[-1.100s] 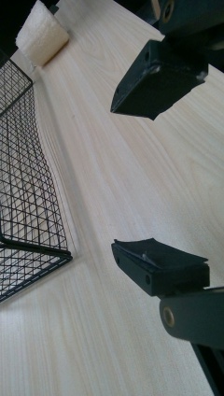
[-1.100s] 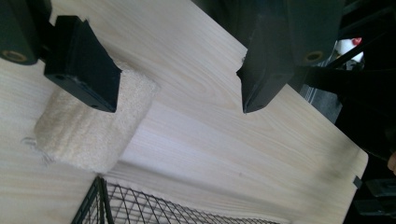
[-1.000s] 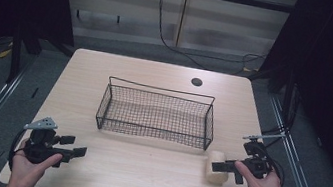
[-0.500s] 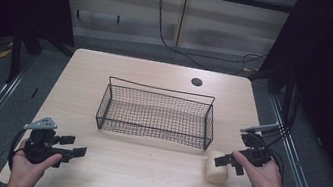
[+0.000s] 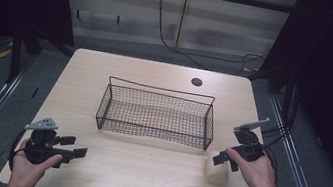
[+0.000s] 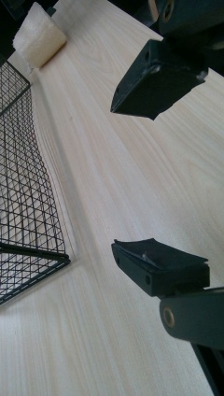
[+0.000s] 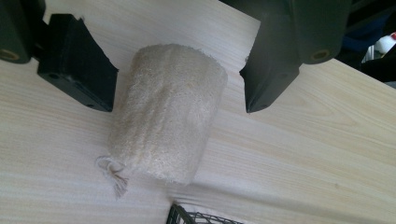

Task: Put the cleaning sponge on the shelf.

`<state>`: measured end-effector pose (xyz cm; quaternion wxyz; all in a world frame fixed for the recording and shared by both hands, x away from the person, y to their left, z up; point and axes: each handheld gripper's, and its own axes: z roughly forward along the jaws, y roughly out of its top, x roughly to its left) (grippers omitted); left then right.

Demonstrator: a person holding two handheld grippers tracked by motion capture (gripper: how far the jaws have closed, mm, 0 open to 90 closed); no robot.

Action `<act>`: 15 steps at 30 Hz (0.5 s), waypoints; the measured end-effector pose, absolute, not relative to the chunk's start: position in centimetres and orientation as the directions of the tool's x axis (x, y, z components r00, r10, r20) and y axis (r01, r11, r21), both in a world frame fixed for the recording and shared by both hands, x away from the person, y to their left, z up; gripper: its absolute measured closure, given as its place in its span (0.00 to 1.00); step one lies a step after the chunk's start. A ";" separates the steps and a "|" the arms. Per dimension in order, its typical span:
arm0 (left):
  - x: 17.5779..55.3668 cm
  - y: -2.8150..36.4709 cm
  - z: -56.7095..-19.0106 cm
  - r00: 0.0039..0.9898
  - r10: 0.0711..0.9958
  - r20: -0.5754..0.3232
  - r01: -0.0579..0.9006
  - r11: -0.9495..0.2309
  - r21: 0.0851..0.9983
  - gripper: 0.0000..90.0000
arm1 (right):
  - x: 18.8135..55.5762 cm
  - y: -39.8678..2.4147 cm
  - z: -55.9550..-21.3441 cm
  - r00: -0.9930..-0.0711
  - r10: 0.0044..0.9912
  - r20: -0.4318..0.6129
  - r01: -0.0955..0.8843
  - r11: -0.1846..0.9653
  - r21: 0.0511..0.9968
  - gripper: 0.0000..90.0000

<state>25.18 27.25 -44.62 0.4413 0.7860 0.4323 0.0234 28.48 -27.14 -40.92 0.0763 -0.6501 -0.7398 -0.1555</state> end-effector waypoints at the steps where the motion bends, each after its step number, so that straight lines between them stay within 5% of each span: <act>1: 25.2 27.2 -44.6 0.626 0.701 -0.341 0.659 -0.242 0.712 0.31 | 28.5 -27.1 -41.0 -0.139 0.940 0.312 0.987 0.104 0.126 0.29; 15: 25.2 27.2 -44.7 0.626 0.700 -0.343 0.660 -0.241 0.711 0.31 | 29.8 -26.4 -42.4 -0.104 0.962 0.253 0.994 0.094 0.052 0.30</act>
